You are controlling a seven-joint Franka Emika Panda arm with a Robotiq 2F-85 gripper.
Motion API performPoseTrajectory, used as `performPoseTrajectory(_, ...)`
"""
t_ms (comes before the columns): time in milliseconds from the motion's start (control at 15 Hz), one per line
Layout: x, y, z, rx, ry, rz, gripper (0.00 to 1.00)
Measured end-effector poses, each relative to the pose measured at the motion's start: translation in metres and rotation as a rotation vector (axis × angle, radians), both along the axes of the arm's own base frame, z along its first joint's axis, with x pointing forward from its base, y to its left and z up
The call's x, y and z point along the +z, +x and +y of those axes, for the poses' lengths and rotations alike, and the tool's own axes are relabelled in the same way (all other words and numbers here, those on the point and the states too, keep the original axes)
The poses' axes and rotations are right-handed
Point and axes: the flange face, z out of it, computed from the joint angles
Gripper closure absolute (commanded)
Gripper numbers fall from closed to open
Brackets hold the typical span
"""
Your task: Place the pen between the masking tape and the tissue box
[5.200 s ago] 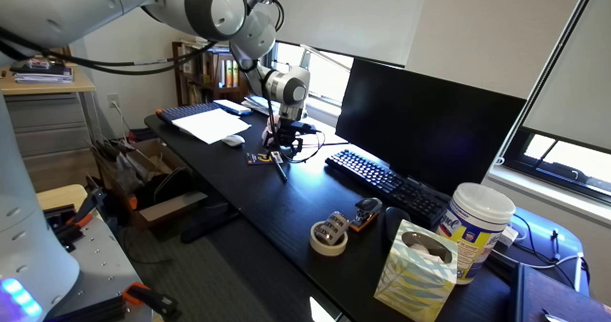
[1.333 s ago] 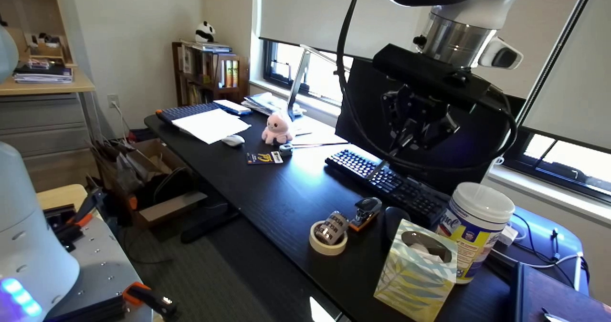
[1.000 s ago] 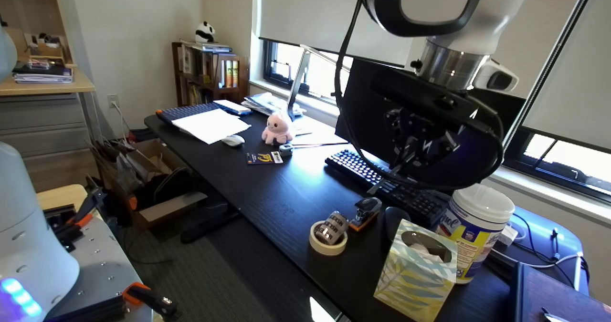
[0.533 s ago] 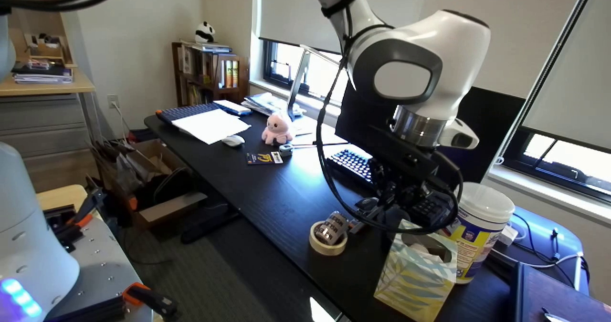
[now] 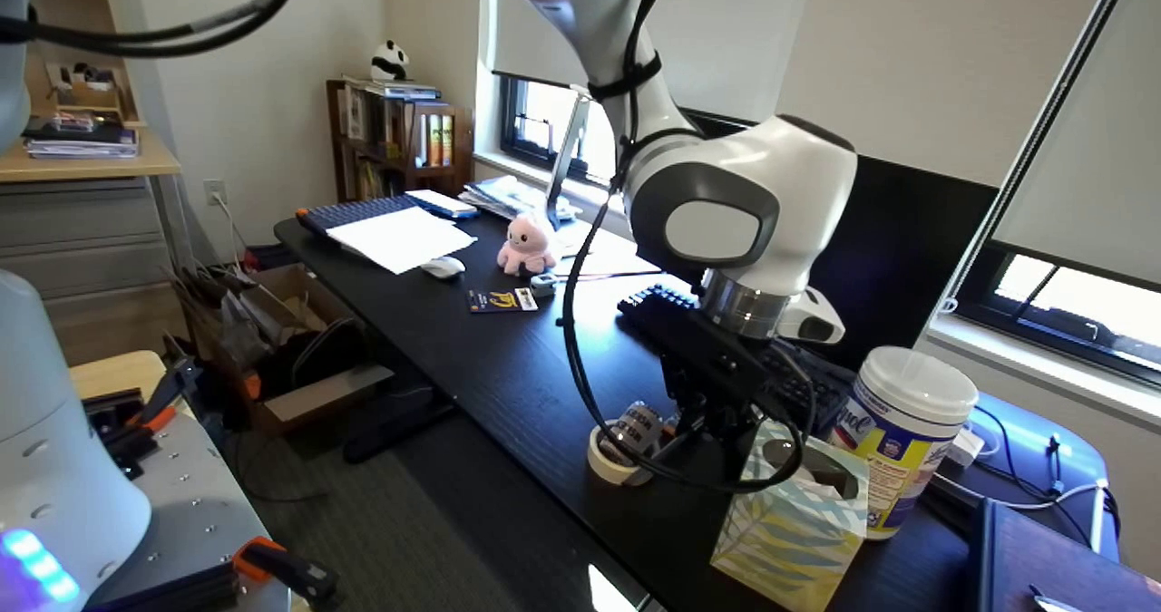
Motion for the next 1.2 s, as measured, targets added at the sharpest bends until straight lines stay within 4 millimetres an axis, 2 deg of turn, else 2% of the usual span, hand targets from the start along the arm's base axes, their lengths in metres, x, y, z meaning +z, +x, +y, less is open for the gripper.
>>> performPoseTrajectory(467,-0.04,0.003,0.006,0.006,-0.067,0.015,0.96)
performPoseTrajectory(533,-0.044,0.003,0.006,0.009,-0.082,0.017,0.61)
performPoseTrajectory(600,-0.048,0.003,0.007,0.013,-0.091,0.02,0.6)
performPoseTrajectory(933,-0.05,0.011,0.012,-0.012,-0.091,0.005,0.3)
performPoseTrajectory(1067,-0.043,0.014,0.007,-0.04,-0.095,-0.011,0.17)
performPoseTrajectory(1200,-0.023,0.016,-0.004,-0.088,-0.107,-0.042,0.04)
